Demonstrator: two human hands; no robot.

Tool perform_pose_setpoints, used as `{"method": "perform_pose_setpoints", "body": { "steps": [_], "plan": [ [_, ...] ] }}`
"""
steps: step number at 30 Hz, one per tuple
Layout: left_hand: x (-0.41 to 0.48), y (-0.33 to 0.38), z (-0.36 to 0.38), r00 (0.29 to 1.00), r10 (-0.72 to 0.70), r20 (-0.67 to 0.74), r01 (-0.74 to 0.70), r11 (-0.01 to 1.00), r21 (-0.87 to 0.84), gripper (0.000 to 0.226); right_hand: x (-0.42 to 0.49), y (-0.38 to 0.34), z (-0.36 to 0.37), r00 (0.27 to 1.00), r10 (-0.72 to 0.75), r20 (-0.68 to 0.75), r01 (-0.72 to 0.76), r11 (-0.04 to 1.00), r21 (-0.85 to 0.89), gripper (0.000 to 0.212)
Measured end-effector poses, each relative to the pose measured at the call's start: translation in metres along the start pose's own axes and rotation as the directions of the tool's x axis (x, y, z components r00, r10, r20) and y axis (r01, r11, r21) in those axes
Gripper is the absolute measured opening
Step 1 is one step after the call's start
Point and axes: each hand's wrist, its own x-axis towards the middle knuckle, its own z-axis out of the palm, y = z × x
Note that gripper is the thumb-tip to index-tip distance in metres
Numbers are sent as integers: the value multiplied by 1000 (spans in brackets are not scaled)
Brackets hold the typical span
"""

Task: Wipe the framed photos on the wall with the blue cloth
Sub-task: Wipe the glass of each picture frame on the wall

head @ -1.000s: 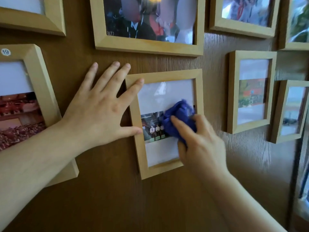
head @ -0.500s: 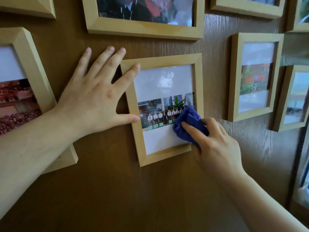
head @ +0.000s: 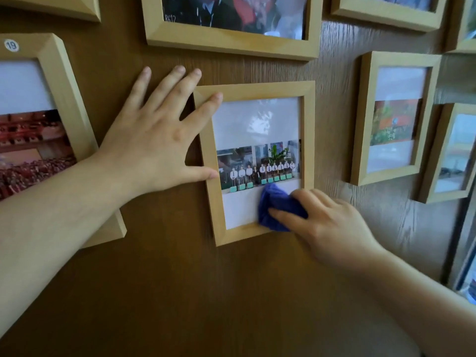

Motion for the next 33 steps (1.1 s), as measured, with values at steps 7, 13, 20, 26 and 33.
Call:
{"method": "perform_pose_setpoints", "body": {
  "steps": [7,13,20,26,33],
  "plan": [
    [1,2,-3,997,61,-55,-63,997,-46,103,-25,21,-35,982,189,6,-187,976,-109,47],
    [3,14,-7,975,161,-154,-179,977,-113,82,-31,43,-64,956,294,-2,-289,936,-200,52],
    [31,68,-17,957,255,-138,-269,959,-93,78,-41,86,-77,919,378,-108,-392,901,-185,50],
    [92,127,-21,960,253,-120,-263,961,-83,77,-44,149,-71,864,450,-225,-480,872,-99,54],
    [173,178,-11,984,146,-100,-150,988,-36,88,-27,227,-52,829,453,-328,-466,884,42,53]
  ]
}}
